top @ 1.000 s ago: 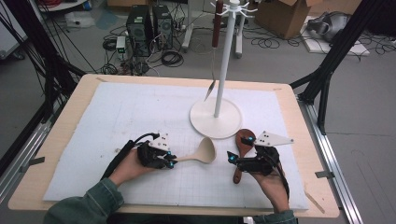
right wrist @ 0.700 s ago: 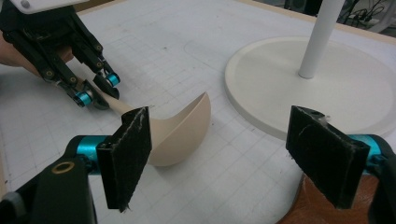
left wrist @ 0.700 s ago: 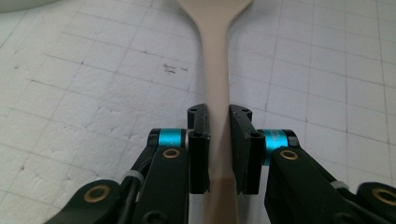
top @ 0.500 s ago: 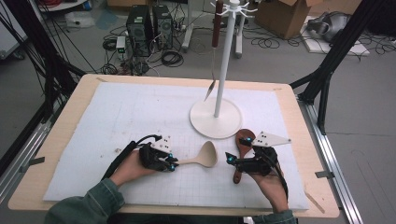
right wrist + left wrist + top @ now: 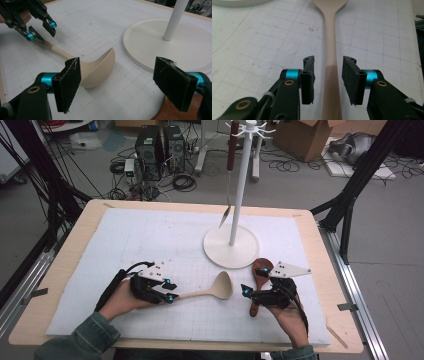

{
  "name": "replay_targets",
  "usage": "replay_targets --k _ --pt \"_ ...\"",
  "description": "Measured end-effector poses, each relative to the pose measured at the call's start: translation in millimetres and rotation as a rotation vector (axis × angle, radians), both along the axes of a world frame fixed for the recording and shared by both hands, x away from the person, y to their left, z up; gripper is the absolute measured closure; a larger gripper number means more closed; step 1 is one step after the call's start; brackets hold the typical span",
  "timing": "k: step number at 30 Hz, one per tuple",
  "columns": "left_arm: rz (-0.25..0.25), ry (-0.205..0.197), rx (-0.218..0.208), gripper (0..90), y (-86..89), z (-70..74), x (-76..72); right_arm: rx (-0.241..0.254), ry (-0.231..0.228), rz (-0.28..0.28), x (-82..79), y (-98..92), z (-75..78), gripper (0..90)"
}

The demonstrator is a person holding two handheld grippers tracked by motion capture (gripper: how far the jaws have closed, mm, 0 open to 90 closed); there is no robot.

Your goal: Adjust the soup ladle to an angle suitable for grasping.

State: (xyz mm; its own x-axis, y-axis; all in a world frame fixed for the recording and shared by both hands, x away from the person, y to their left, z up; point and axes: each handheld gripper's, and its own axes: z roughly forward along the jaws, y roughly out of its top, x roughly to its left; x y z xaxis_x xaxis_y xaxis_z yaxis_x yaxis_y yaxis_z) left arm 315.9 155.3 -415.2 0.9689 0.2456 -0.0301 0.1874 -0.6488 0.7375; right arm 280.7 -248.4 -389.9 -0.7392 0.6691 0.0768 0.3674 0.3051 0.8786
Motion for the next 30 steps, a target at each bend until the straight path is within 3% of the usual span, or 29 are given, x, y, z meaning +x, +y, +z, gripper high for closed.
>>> replay_targets --k 6,16,23,25,30 --pt "0.026 0.013 0.000 60.3 24.8 -7.8 -7.8 -0.003 0.001 0.005 0.2 0.9 -0.5 21.7" --pt "0.056 0.022 0.009 60.2 50.7 -17.4 -16.2 -0.010 -0.002 0.010 0.7 3.0 -1.8 21.7" --pt "0.037 0.035 0.035 64.6 56.3 -23.1 -18.7 -0.018 0.002 0.029 0.6 6.8 -2.1 21.7" --pt "0.044 0.035 0.017 65.4 56.4 -24.2 -19.3 -0.025 0.001 0.044 0.1 9.8 -1.8 21.7" --pt "0.028 0.026 0.026 66.9 56.9 -23.7 -18.5 -0.043 0.006 0.083 0.1 20.4 -0.3 21.7"
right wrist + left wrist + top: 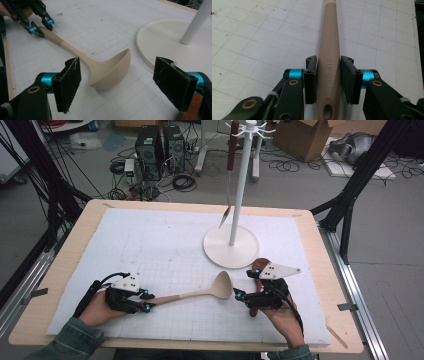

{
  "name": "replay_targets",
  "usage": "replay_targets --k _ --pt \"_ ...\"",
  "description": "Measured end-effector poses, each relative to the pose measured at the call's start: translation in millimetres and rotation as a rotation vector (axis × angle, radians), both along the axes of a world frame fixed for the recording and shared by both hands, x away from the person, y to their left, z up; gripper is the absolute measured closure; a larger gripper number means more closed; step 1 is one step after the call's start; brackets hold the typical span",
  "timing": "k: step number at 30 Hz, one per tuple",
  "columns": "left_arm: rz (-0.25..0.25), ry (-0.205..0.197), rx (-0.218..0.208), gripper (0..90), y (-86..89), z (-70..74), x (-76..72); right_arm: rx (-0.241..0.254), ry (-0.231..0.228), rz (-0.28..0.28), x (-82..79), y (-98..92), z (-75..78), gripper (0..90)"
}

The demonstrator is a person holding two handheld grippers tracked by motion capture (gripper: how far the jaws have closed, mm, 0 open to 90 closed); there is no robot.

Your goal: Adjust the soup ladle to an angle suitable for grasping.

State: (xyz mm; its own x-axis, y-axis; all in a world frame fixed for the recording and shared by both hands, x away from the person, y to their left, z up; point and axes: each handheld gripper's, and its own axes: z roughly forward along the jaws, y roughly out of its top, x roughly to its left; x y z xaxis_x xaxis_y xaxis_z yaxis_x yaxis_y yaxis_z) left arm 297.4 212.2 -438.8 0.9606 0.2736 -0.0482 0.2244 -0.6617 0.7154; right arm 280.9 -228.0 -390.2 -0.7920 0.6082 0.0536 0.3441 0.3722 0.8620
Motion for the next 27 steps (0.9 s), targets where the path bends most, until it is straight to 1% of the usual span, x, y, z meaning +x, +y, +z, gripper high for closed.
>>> replay_targets --k 1,2,4,6,7,8,12,14,16,20,27 --pt "-0.002 0.001 0.000 67.0 -0.1 0.2 0.0 -0.002 -0.004 0.013 0.6 2.4 0.4 21.7" --pt "-0.005 -0.002 0.007 67.1 -0.1 0.6 0.3 -0.002 0.001 0.024 1.2 5.0 1.0 21.7" --pt "-0.007 -0.004 0.006 67.2 -0.4 0.7 0.4 -0.011 0.008 0.052 3.3 10.9 2.3 21.7" --pt "-0.005 -0.002 0.003 67.3 -1.1 0.6 -0.1 -0.032 0.011 0.079 6.5 16.2 3.2 21.7" --pt "-0.007 -0.004 0.010 67.3 -1.1 1.2 0.1 -0.039 0.023 0.100 8.2 20.5 4.1 21.7" --pt "-0.014 -0.005 0.013 67.3 -1.2 1.7 0.4 -0.045 0.024 0.113 9.5 22.8 4.6 21.7" --pt "-0.014 -0.005 0.010 67.5 -1.7 4.7 -0.6 -0.039 0.039 0.171 15.8 33.2 9.0 21.7" --pt "-0.014 -0.010 0.007 67.5 -1.2 8.5 -0.6 -0.039 0.046 0.188 19.2 36.7 11.1 21.6" --pt "-0.011 -0.013 -0.009 67.5 -0.8 11.4 -0.4 -0.038 0.048 0.213 23.6 39.7 12.5 21.1" --pt "-0.013 -0.020 -0.025 67.5 0.0 19.3 1.1 -0.041 0.047 0.240 32.1 47.1 15.0 21.4" --pt "-0.014 -0.032 -0.030 67.5 -4.4 30.5 3.9 -0.079 0.069 0.283 44.2 62.9 12.8 24.2"
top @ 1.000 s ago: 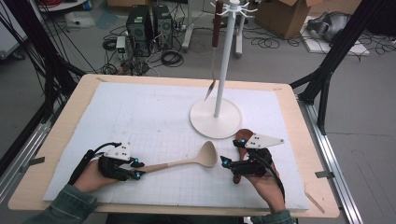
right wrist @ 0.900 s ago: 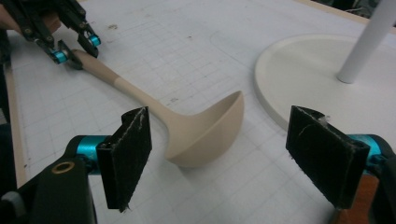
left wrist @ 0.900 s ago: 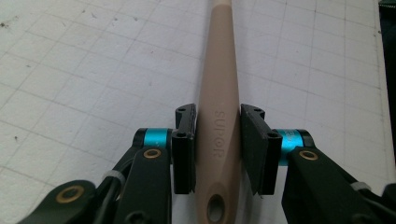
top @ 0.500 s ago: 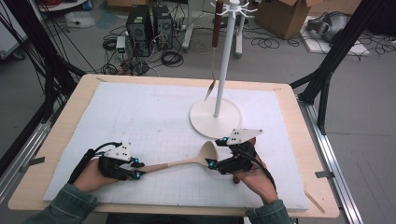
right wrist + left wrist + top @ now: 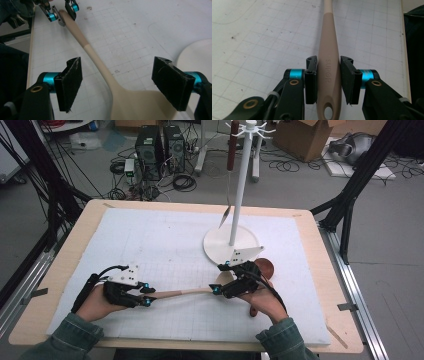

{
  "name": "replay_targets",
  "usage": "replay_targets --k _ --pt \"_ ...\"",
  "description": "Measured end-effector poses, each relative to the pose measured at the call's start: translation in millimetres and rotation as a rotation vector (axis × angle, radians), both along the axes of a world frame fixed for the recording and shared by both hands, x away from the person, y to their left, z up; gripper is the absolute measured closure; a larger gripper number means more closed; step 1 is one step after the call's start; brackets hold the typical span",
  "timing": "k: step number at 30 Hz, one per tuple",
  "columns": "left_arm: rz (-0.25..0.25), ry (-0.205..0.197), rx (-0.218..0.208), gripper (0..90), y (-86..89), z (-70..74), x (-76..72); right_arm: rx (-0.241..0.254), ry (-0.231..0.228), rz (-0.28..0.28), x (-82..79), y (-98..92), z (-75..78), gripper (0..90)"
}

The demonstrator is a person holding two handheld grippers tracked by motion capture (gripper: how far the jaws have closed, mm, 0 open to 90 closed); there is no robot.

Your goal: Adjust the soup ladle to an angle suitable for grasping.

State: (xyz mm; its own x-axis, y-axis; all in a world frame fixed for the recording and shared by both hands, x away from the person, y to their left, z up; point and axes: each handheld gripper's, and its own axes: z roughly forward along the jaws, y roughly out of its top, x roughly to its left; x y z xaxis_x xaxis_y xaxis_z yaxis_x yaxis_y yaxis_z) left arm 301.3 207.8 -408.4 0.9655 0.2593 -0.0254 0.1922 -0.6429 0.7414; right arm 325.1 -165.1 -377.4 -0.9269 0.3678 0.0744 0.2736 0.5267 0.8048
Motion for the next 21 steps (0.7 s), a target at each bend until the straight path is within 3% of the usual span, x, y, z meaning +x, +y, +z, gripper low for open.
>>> replay_targets --k 14,21 --pt "-0.007 -0.011 -0.022 67.7 -9.9 21.5 5.7 -0.086 0.011 0.071 16.3 22.2 -12.5 32.6" --pt "-0.006 -0.016 -0.025 67.8 -15.1 26.9 5.7 -0.136 0.018 0.136 16.8 31.9 -18.3 42.9"
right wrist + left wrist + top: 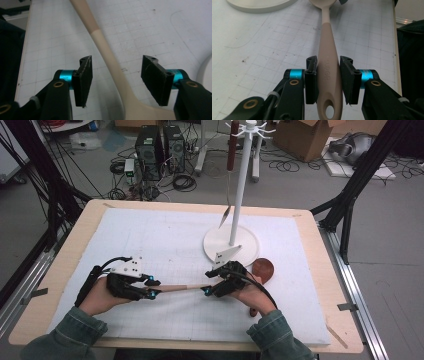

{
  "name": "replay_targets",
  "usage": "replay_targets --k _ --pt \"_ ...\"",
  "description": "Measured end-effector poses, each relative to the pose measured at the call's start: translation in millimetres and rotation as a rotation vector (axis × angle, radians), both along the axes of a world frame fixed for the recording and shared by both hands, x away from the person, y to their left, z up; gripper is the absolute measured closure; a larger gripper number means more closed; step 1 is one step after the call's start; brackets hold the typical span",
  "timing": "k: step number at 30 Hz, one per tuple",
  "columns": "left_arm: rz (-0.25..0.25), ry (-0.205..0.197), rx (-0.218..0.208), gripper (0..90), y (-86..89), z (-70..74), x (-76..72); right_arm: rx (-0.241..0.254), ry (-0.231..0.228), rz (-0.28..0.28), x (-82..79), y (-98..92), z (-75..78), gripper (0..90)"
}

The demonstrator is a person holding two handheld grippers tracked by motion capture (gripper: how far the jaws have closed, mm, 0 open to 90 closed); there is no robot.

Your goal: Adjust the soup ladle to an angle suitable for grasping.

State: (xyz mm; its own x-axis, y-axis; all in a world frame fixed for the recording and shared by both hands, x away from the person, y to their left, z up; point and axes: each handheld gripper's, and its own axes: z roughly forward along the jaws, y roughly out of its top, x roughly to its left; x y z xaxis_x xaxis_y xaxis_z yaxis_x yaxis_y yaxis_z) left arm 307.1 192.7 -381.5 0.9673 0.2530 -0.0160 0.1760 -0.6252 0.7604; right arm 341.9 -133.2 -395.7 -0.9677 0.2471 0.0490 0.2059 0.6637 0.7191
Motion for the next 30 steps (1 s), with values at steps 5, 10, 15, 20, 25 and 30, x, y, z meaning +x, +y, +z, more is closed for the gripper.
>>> replay_targets --k 5,10,15,20,25,30 --pt "-0.005 -0.012 0.002 67.9 -3.9 3.8 -0.9 -0.043 0.000 0.029 0.4 7.6 -4.3 48.0" --pt "-0.009 -0.020 0.005 67.9 -6.5 8.0 -0.6 -0.068 0.024 0.044 2.8 13.0 -9.4 55.1" --pt "-0.008 -0.024 0.002 67.9 -8.0 8.4 -1.5 -0.083 0.034 0.043 6.8 13.5 -12.7 62.2" --pt "-0.009 -0.021 0.004 67.9 -7.5 8.3 -0.6 -0.075 0.049 0.038 8.3 12.9 -13.4 65.2" --pt "-0.004 -0.012 -0.001 67.7 -6.6 7.9 1.0 -0.086 0.012 0.052 6.8 13.6 -12.9 67.8" --pt "0.015 -0.004 -0.013 66.2 -4.1 6.9 3.8 -0.096 0.001 0.081 4.5 14.2 -12.0 70.8"
